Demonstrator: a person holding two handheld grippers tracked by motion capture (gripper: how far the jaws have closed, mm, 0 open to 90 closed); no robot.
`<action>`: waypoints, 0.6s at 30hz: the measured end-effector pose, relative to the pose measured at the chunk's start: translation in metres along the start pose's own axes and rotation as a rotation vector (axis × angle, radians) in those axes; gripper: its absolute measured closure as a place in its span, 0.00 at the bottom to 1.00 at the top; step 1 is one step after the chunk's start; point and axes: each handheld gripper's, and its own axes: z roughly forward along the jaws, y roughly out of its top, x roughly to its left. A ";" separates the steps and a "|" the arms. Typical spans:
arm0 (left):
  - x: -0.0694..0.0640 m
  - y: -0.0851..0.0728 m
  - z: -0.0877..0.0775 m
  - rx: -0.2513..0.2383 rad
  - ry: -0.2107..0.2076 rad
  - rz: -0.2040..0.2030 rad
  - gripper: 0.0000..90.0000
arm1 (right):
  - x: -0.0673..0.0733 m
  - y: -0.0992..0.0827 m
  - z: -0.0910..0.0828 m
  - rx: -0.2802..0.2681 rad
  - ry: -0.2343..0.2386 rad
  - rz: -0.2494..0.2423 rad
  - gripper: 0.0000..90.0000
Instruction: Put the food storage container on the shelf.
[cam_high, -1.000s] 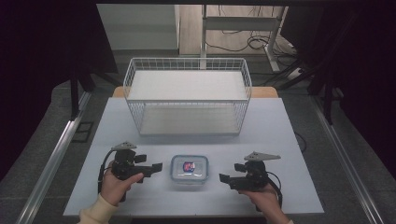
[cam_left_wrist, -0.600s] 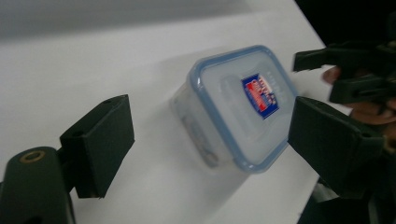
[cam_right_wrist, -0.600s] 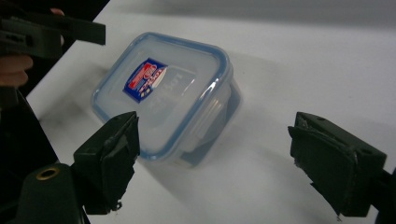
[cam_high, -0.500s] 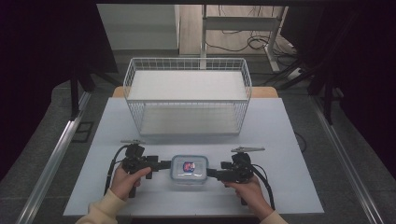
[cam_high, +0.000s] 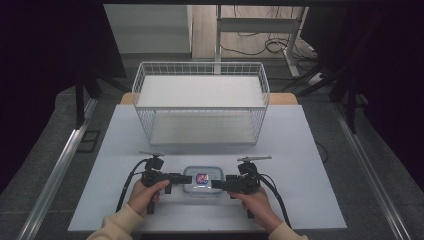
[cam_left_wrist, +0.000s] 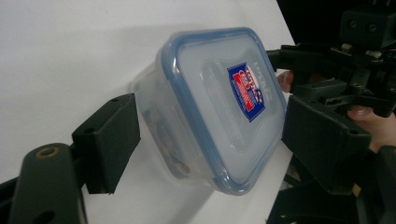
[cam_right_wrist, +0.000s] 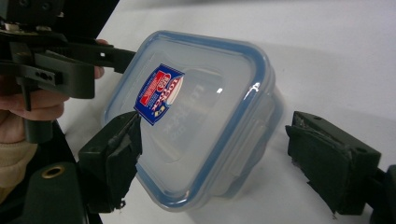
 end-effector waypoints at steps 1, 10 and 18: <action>0.000 0.000 0.001 0.003 0.002 -0.003 0.21 | 0.000 0.000 0.001 0.001 0.005 0.005 0.20; 0.010 -0.005 0.006 0.025 -0.060 -0.069 0.30 | 0.000 -0.002 0.009 0.020 0.023 0.038 0.28; 0.011 -0.006 0.005 0.027 -0.043 -0.074 0.48 | -0.005 -0.003 0.005 0.004 0.037 0.091 0.41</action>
